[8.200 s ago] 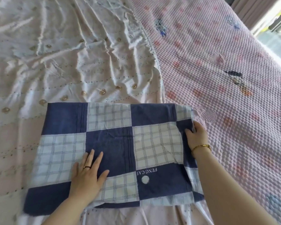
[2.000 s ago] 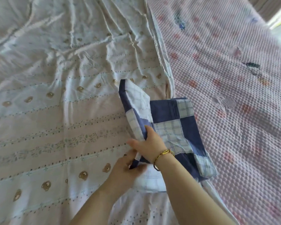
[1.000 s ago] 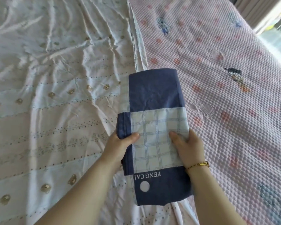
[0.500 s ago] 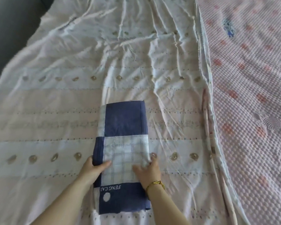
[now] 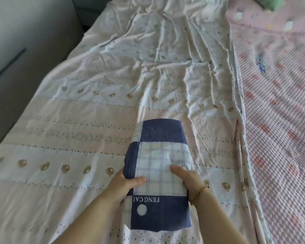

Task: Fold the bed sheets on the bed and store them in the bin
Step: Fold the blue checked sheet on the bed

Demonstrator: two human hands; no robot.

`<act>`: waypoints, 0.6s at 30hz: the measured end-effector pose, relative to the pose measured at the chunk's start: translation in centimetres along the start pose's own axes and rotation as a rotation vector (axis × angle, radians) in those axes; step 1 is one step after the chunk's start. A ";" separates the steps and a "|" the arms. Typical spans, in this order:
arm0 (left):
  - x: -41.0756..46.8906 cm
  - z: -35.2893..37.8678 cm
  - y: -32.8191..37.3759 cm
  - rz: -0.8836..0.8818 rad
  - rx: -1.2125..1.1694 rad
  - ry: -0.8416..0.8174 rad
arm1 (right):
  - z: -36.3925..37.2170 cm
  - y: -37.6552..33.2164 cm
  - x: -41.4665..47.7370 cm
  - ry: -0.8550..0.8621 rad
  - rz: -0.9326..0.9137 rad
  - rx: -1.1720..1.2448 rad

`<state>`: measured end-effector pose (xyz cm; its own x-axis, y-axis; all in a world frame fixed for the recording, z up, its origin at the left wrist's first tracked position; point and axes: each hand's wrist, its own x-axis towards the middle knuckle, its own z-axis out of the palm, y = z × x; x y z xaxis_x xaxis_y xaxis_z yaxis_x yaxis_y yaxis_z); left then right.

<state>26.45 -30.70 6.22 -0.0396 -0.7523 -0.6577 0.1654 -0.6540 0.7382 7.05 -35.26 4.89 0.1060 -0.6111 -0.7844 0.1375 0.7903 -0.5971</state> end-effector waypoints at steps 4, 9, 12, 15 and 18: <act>-3.9 -1.9 5.1 0.056 -0.100 -0.095 | 1.7 -3.9 -5.7 -0.166 -0.224 -0.077; -9.3 -1.2 10.5 0.177 -0.293 -0.118 | 3.0 -7.1 -11.8 -0.308 -0.432 -0.306; -13.4 0.0 11.5 0.279 -0.299 0.005 | 3.4 -8.6 -15.7 -0.426 -0.513 -0.440; -16.9 1.0 11.5 0.433 -0.275 0.121 | 3.3 -9.6 -18.8 -0.606 -0.546 -0.508; -21.1 2.1 10.7 0.618 -0.277 0.222 | 3.1 -10.1 -21.1 -0.753 -0.549 -0.275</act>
<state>27.03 -21.98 28.31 0.3386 -0.9258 -0.1679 0.3380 -0.0468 0.9400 6.43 -30.46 27.95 0.7116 -0.6905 -0.1295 0.1308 0.3114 -0.9412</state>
